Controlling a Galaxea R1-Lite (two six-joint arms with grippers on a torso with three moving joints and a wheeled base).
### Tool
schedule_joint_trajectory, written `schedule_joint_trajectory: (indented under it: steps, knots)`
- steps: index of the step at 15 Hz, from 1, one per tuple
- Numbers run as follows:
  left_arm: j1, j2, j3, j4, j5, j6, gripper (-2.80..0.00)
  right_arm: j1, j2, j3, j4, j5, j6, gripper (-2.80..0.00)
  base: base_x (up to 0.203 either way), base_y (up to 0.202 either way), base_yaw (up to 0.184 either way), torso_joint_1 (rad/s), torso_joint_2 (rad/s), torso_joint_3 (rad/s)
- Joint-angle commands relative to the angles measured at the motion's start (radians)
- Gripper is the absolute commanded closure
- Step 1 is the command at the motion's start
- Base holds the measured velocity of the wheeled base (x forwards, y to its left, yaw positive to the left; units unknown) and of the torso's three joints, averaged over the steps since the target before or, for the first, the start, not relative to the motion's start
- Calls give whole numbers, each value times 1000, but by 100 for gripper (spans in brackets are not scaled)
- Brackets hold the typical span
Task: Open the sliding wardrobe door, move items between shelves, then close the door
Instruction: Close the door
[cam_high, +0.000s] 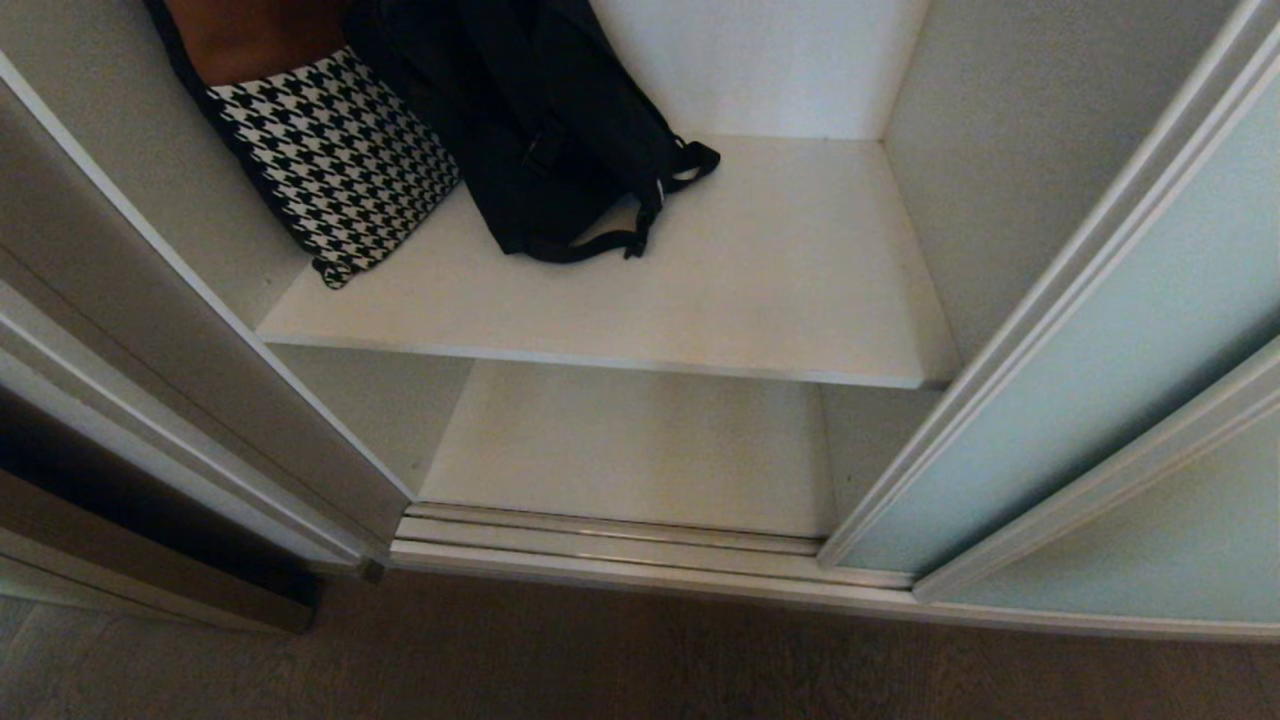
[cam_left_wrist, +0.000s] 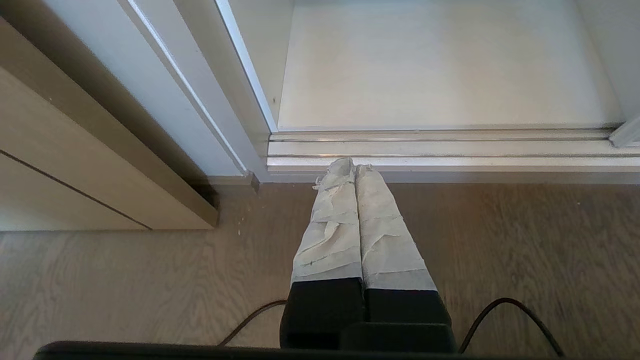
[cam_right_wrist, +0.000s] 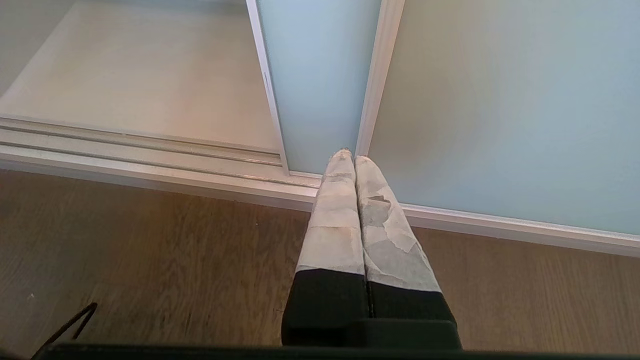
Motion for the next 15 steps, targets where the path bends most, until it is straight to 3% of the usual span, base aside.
schedule_joint_trajectory:
  steps: [1,6,13,15]
  knots:
    - [0,4,0,3,-2,4,0,0,-4,0,0,0,0,0,0,0,0,0,0,0]
    - [0,6,0,3,-2,6,0,0,-4,0,0,0,0,0,-13,0,0,1,1,0]
    - [-1,4,2,-1,-2,-5,0,0,-4,0,0,0,0,0,-184,0,-2,2,3,2]
    - [0,4,2,-1,0,-14,0,0,-4,0,0,0,0,0,-32,0,-1,3,1,3]
